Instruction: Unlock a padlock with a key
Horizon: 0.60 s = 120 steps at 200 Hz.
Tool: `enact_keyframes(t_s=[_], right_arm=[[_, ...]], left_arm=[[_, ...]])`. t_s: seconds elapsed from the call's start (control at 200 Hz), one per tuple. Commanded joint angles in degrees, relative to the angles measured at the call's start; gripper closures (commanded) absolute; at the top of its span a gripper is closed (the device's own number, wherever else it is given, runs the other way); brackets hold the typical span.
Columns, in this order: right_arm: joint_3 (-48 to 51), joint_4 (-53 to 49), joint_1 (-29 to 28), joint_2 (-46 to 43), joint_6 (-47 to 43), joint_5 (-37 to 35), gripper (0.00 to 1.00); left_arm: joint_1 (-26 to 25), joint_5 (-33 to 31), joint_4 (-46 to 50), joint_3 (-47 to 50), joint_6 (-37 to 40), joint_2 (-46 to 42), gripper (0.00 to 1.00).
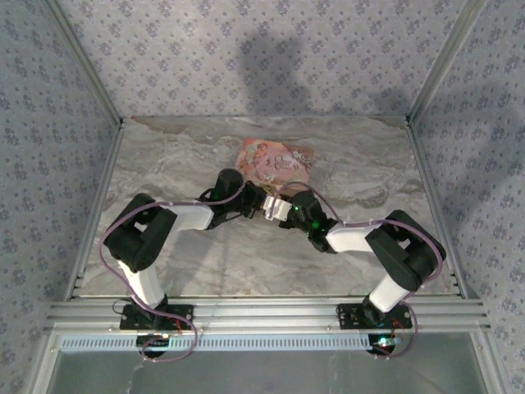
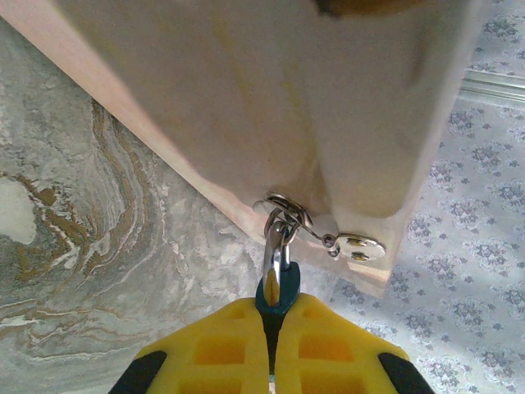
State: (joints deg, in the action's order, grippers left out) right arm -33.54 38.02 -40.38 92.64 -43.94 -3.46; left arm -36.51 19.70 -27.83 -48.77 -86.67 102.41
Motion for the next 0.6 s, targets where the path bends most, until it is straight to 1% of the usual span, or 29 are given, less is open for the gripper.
enact_keyframes(t_s=[0.0,0.23,0.435,0.595], right_arm=[[-1.8,1.7,0.3,1.1,1.0,-0.2,0.82],[-2.0,2.6,0.3,1.9,2.2,-1.1,0.9],[-1.9,4.8,0.3,1.8,7.2,-2.3,1.0],[-1.9,5.2,0.3,1.3,12.9,-2.1,1.0]], left_arm=[[-0.4,0.9,-1.2,-1.8,-0.6,-2.8,1.0],[-0.4,1.1,-1.1,-1.7,-0.6,-2.8,1.0],[-0.5,1.0,-1.2,-1.6,-0.6,-2.8,1.0],[-0.5,0.9,-1.3,-1.5,-0.6,-2.8,1.0]])
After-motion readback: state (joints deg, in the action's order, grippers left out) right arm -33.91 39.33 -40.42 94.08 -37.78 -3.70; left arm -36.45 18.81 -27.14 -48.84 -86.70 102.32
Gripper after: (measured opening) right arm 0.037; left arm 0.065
